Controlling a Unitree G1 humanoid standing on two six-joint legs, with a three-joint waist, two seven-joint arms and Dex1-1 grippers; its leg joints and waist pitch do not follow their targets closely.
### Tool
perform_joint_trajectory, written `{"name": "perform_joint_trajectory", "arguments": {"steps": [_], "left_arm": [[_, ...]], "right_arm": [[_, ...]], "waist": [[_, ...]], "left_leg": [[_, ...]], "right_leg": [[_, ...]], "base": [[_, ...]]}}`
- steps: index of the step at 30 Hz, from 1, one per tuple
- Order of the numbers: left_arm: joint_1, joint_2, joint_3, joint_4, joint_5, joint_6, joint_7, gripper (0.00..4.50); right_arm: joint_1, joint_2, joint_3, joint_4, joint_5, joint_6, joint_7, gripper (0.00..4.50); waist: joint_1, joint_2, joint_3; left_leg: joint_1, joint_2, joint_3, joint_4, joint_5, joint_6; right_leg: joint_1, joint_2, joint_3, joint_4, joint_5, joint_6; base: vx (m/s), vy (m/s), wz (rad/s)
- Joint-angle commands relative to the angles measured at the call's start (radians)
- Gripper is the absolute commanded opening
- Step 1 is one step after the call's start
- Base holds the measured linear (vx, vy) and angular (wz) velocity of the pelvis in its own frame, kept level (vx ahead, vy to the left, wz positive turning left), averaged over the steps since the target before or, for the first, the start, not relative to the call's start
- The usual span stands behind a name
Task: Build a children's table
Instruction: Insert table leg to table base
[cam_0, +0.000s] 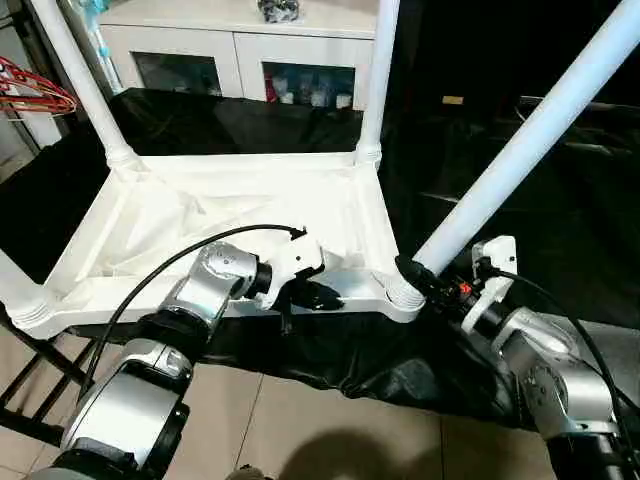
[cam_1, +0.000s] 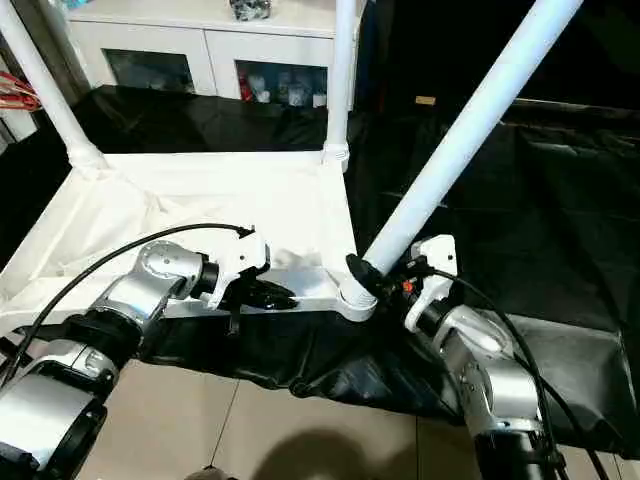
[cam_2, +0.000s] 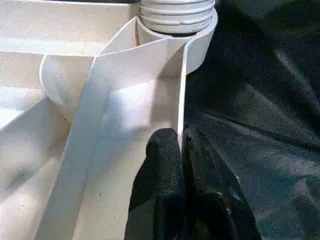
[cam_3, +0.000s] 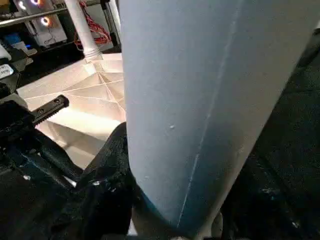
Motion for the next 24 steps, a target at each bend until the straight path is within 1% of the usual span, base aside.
{"name": "perform_joint_trajectory", "arguments": {"steps": [1, 2, 3, 4, 5, 6, 7, 8, 9, 10, 11, 12, 13, 14, 15, 16, 17, 18, 19, 20, 21, 22, 23, 24], "left_arm": [[-0.028, 0.013, 0.039, -0.002, -0.022, -0.004, 0.042, 0.00], [-0.028, 0.013, 0.039, -0.002, -0.022, -0.004, 0.042, 0.00], [-0.027, 0.014, 0.038, -0.003, -0.022, -0.005, 0.041, 0.00], [-0.027, 0.014, 0.037, -0.004, -0.022, -0.005, 0.041, 0.00], [-0.025, 0.015, 0.033, -0.007, -0.020, -0.008, 0.035, 0.00], [-0.024, 0.016, 0.028, -0.009, -0.018, -0.009, 0.031, 0.00], [-0.024, 0.015, 0.027, -0.010, -0.017, -0.009, 0.030, 0.00], [-0.023, 0.016, 0.022, -0.012, -0.014, -0.010, 0.025, 0.00], [-0.023, 0.017, 0.018, -0.014, -0.011, -0.011, 0.020, 0.00], [-0.023, 0.017, 0.017, -0.014, -0.011, -0.011, 0.019, 0.00], [-0.023, 0.017, 0.016, -0.015, -0.010, -0.011, 0.018, 0.00], [-0.024, 0.019, 0.009, -0.017, -0.005, -0.014, 0.010, 0.00], [-0.023, 0.021, 0.006, -0.020, -0.003, -0.015, 0.003, 0.00], [-0.023, 0.021, 0.006, -0.020, -0.003, -0.015, 0.003, 0.00], [-0.023, 0.022, 0.004, -0.022, -0.003, -0.016, -0.001, 0.00], [-0.022, 0.024, 0.000, -0.025, -0.001, -0.017, -0.010, 0.00], [-0.022, 0.024, 0.000, -0.025, -0.001, -0.017, -0.010, 0.00], [-0.022, 0.028, -0.003, -0.028, 0.000, -0.020, -0.019, 0.00], [-0.021, 0.031, -0.006, -0.033, 0.000, -0.020, -0.026, 0.00], [-0.018, 0.037, -0.010, -0.043, -0.001, -0.020, -0.043, 0.00], [-0.017, 0.040, -0.012, -0.048, -0.003, -0.020, -0.055, 0.00], [-0.014, 0.043, -0.013, -0.056, -0.007, -0.020, -0.069, 0.00], [-0.011, 0.047, -0.014, -0.063, -0.012, -0.023, -0.087, 0.00], [-0.008, 0.052, -0.015, -0.071, -0.020, -0.026, -0.113, 0.00]], "right_arm": [[0.040, -0.024, 0.044, 0.048, -0.072, 0.032, -0.008, 1.88], [0.040, -0.024, 0.044, 0.048, -0.072, 0.032, -0.008, 1.88], [0.035, -0.031, 0.058, 0.048, -0.082, 0.034, 0.000, 1.88], [0.034, -0.033, 0.060, 0.048, -0.084, 0.034, 0.001, 1.88], [0.023, -0.045, 0.078, 0.053, -0.103, 0.034, 0.012, 1.88], [0.011, -0.059, 0.095, 0.060, -0.116, 0.036, 0.027, 1.88], [0.008, -0.062, 0.099, 0.062, -0.118, 0.037, 0.032, 1.88], [-0.003, -0.075, 0.115, 0.069, -0.128, 0.042, 0.049, 1.88], [-0.013, -0.092, 0.134, 0.074, -0.138, 0.045, 0.073, 1.88], [-0.014, -0.094, 0.136, 0.074, -0.139, 0.045, 0.075, 1.88], [-0.016, -0.098, 0.140, 0.075, -0.141, 0.046, 0.080, 1.88], [-0.030, -0.123, 0.170, 0.081, -0.155, 0.051, 0.116, 1.88], [-0.036, -0.138, 0.187, 0.082, -0.161, 0.051, 0.139, 1.88], [-0.036, -0.138, 0.187, 0.082, -0.161, 0.051, 0.139, 1.88], [-0.039, -0.146, 0.197, 0.082, -0.165, 0.050, 0.153, 1.88], [-0.046, -0.161, 0.214, 0.084, -0.175, 0.049, 0.177, 1.88], [-0.046, -0.161, 0.214, 0.084, -0.175, 0.049, 0.177, 1.88], [-0.054, -0.175, 0.230, 0.088, -0.185, 0.046, 0.201, 1.88], [-0.060, -0.188, 0.245, 0.092, -0.193, 0.043, 0.226, 1.88], [-0.071, -0.204, 0.263, 0.100, -0.200, 0.038, 0.259, 1.88], [-0.076, -0.208, 0.267, 0.105, -0.200, 0.037, 0.272, 1.88], [-0.078, -0.212, 0.270, 0.106, -0.197, 0.033, 0.286, 1.88], [-0.079, -0.215, 0.274, 0.106, -0.195, 0.030, 0.301, 1.88], [-0.080, -0.220, 0.279, 0.106, -0.193, 0.024, 0.320, 1.88]], "waist": [[0.002, 0.000, -0.055], [0.001, -0.001, -0.055], [0.001, -0.002, -0.055], [0.001, -0.002, -0.057], [0.000, -0.006, -0.057], [0.002, -0.004, -0.057], [-0.001, -0.018, -0.057], [0.001, -0.010, -0.057], [0.000, -0.010, -0.056], [-0.001, -0.017, -0.056], [-0.001, -0.014, -0.055], [-0.002, -0.014, -0.055], [-0.002, -0.016, -0.054], [-0.003, -0.021, -0.055], [-0.003, -0.018, -0.056], [-0.004, -0.023, -0.057], [-0.004, -0.022, -0.057], [-0.003, -0.024, -0.058], [-0.005, -0.029, -0.058], [-0.005, -0.030, -0.059], [-0.005, -0.028, -0.061], [-0.006, -0.032, -0.060], [-0.004, -0.031, -0.061], [-0.003, -0.034, -0.062]], "left_leg": [[0.005, -0.006, 0.002, -0.080, -0.346, 0.019], [0.004, -0.007, 0.003, -0.081, -0.341, 0.018], [0.005, -0.006, 0.002, -0.083, -0.337, 0.020], [0.003, -0.006, 0.002, -0.082, -0.329, 0.020], [0.003, -0.006, 0.002, -0.082, -0.325, 0.021], [0.002, -0.006, 0.002, -0.082, -0.313, 0.022], [0.001, -0.007, 0.005, -0.081, -0.307, 0.027], [0.002, -0.006, 0.004, -0.081, -0.299, 0.030], [0.002, -0.006, 0.004, -0.080, -0.301, 0.031], [0.001, -0.007, 0.004, -0.080, -0.294, 0.034], [0.001, -0.006, 0.005, -0.080, -0.295, 0.035], [0.003, -0.006, 0.004, -0.080, -0.297, 0.035], [0.003, -0.005, 0.005, -0.080, -0.300, 0.034], [0.001, -0.006, 0.004, -0.080, -0.290, 0.037], [0.001, -0.005, 0.005, -0.080, -0.287, 0.038], [0.002, -0.003, 0.005, -0.080, -0.285, 0.039], [0.001, -0.003, 0.004, -0.080, -0.284, 0.038], [0.001, -0.003, 0.005, -0.080, -0.279, 0.040], [0.000, -0.002, 0.006, -0.079, -0.274, 0.042], [0.000, -0.001, 0.006, -0.078, -0.265, 0.045], [0.001, 0.000, 0.007, -0.077, -0.263, 0.047], [0.000, 0.000, 0.008, -0.076, -0.256, 0.049], [0.001, -0.001, 0.009, -0.075, -0.254, 0.050], [0.001, 0.000, 0.010, -0.074, -0.246, 0.052]], "right_leg": [[0.052, -0.041, 0.025, -0.097, -0.446, -0.133], [0.053, -0.041, 0.026, -0.097, -0.440, -0.132], [0.053, -0.041, 0.026, -0.096, -0.436, -0.132], [0.055, -0.042, 0.028, -0.095, -0.426, -0.135], [0.055, -0.041, 0.028, -0.094, -0.420, -0.137], [0.057, -0.042, 0.028, -0.092, -0.412, -0.139], [0.058, -0.041, 0.028, -0.093, -0.411, -0.137], [0.057, -0.043, 0.029, -0.092, -0.417, -0.138], [0.057, -0.043, 0.028, -0.093, -0.424, -0.137], [0.057, -0.042, 0.028, -0.091, -0.428, -0.134], [0.057, -0.043, 0.028, -0.093, -0.436, -0.132], [0.055, -0.044, 0.029, -0.094, -0.446, -0.130], [0.055, -0.043, 0.029, -0.095, -0.450, -0.128], [0.058, -0.043, 0.029, -0.092, -0.443, -0.126], [0.055, -0.043, 0.030, -0.092, -0.432, -0.130], [0.055, -0.042, 0.031, -0.091, -0.412, -0.137], [0.057, -0.042, 0.030, -0.088, -0.401, -0.142], [0.058, -0.042, 0.030, -0.086, -0.379, -0.149], [0.059, -0.041, 0.031, -0.084, -0.366, -0.152], [0.060, -0.041, 0.032, -0.081, -0.341, -0.162], [0.061, -0.042, 0.033, -0.078, -0.320, -0.173], [0.061, -0.041, 0.033, -0.076, -0.297, -0.182], [0.061, -0.042, 0.032, -0.075, -0.290, -0.186], [0.062, -0.042, 0.032, -0.074, -0.278, -0.190]], "base": [[0.000, 0.000, 0.00], [0.000, 0.000, 0.00], [0.000, 0.000, 0.00], [0.000, 0.000, 0.00], [0.000, 0.000, 0.00], [0.000, 0.000, 0.00], [0.000, 0.000, 0.00], [0.000, 0.000, 0.00], [0.000, 0.000, 0.00], [0.000, 0.000, 0.00], [0.000, 0.000, 0.00], [0.000, 0.000, 0.00], [0.000, 0.000, 0.00], [0.000, 0.000, 0.00], [0.000, 0.000, 0.00], [0.000, 0.000, 0.00], [0.000, 0.000, 0.00], [0.000, 0.000, 0.00], [0.000, 0.000, 0.00], [0.000, 0.000, 0.00], [0.000, 0.000, 0.00], [0.000, 0.000, 0.00], [0.000, 0.000, 0.00], [0.000, 0.000, 0.00]]}}
